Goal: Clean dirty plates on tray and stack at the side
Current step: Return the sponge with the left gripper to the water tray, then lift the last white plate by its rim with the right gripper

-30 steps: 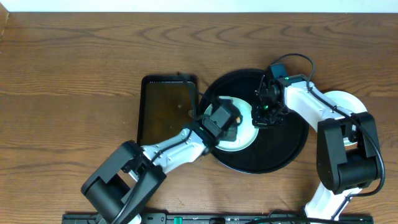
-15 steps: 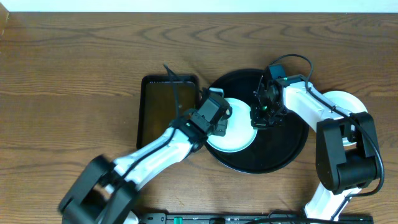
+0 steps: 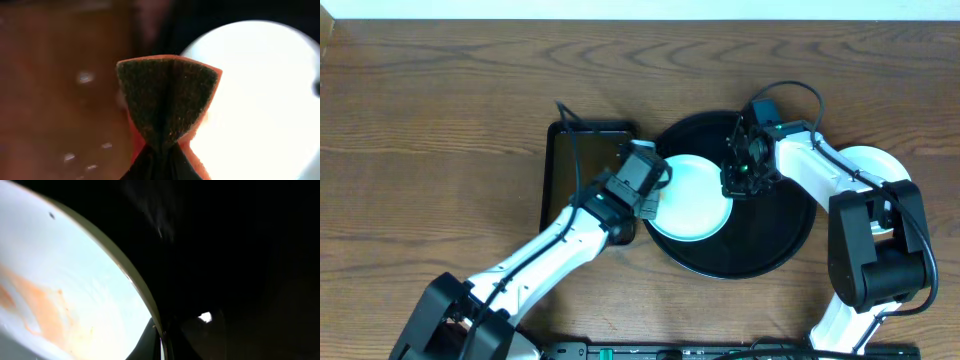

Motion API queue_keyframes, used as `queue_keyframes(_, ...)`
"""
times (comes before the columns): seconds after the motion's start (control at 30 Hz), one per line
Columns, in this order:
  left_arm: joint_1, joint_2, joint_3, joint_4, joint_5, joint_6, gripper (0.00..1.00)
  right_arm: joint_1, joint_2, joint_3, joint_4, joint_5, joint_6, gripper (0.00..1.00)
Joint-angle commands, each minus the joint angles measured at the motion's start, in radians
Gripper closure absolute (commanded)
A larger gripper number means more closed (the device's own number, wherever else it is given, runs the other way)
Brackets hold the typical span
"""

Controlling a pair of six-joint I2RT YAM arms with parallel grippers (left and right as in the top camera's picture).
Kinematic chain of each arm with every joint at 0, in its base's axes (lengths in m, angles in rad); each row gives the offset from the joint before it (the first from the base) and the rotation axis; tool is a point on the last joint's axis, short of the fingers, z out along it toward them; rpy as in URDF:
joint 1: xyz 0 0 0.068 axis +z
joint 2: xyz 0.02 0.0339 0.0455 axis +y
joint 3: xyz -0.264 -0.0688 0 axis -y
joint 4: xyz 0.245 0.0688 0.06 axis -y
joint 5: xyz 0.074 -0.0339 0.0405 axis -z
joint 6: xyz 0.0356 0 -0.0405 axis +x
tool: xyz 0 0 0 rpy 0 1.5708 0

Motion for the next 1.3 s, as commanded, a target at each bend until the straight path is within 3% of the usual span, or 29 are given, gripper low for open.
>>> queue_keyframes(0.0,0.06,0.0,0.007,-0.032,-0.045,0.02,0.92,0.006,0.011,-0.012,0.062,0.05,0.014,0.99)
queue_keyframes(0.2,0.122,0.0,0.007,-0.071,-0.044,0.02,0.92,0.003,0.011,-0.012,0.14,0.006,0.042,0.99)
queue_keyframes(0.47,0.125,0.0,0.006,-0.099,-0.044,0.019,0.92,-0.047,0.0,-0.011,0.125,0.195,0.151,0.99)
queue_keyframes(0.73,0.125,0.0,0.006,-0.097,-0.044,0.019,0.92,-0.069,-0.128,-0.011,0.11,0.24,0.084,0.99)
queue_keyframes(1.27,0.126,0.0,0.006,-0.084,-0.045,0.02,0.92,-0.006,-0.427,-0.011,-0.033,0.56,-0.052,0.99)
